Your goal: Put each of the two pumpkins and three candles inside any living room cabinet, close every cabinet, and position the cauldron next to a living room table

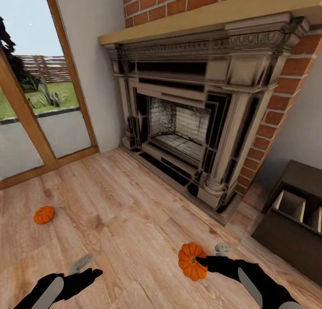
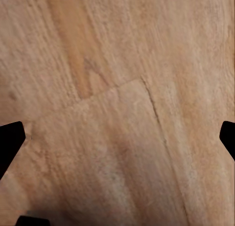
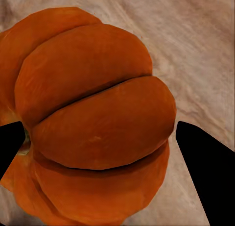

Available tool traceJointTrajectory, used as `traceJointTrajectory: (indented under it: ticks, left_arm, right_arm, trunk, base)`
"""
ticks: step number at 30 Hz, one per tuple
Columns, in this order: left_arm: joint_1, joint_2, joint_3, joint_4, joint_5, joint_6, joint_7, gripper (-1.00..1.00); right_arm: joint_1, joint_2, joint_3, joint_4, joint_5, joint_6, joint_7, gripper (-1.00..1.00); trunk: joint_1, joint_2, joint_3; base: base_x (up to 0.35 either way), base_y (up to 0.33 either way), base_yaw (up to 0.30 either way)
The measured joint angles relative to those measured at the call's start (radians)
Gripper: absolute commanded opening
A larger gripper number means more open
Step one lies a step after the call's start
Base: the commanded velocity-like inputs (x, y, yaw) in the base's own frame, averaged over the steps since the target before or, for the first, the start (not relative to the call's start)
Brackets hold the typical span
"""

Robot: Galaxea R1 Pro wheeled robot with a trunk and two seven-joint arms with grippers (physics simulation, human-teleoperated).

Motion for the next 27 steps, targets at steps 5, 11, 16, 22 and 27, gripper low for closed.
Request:
traceJointTrajectory:
  ticks: [5, 11, 16, 22, 27]
  left_arm:
    - [0.0, 0.0, 0.0, 0.0, 0.0, -0.001, 0.0, 1.0]
    - [0.0, 0.0, -0.001, 0.0, 0.0, 0.0, 0.0, 1.0]
    - [0.0, 0.0, -0.001, 0.0, 0.0, -0.001, 0.0, 1.0]
    - [0.0, 0.0, -0.001, 0.0, 0.0, -0.001, 0.0, 1.0]
    - [0.0, 0.0, -0.001, 0.008, 0.0, -0.001, 0.0, 1.0]
  right_arm:
    - [0.0, 0.0, 0.0, 0.0, 0.0, 0.0, 0.0, -1.0]
    - [0.0, 0.0, 0.0, 0.0, 0.0, 0.0, 0.0, -1.0]
    - [0.0, 0.0, -0.001, 0.0, -0.002, -0.001, 0.002, -1.0]
    - [0.0, -0.001, -0.002, 0.003, -0.002, -0.042, 0.002, -1.0]
    - [0.0, 0.0, -0.002, 0.024, 0.0, -0.052, 0.003, -1.0]
  trunk:
    - [0.0, 0.0, 0.0]
    - [0.0, 0.0, 0.0]
    - [0.0, 0.0, 0.0]
    - [0.0, 0.0, 0.0]
    - [0.0, 0.0, 0.0]
  base:
    - [0.068, 0.281, 0.274]
    - [0.092, 0.272, 0.275]
    - [0.158, 0.226, 0.275]
    - [0.194, 0.195, 0.274]
    - [0.201, 0.185, 0.158]
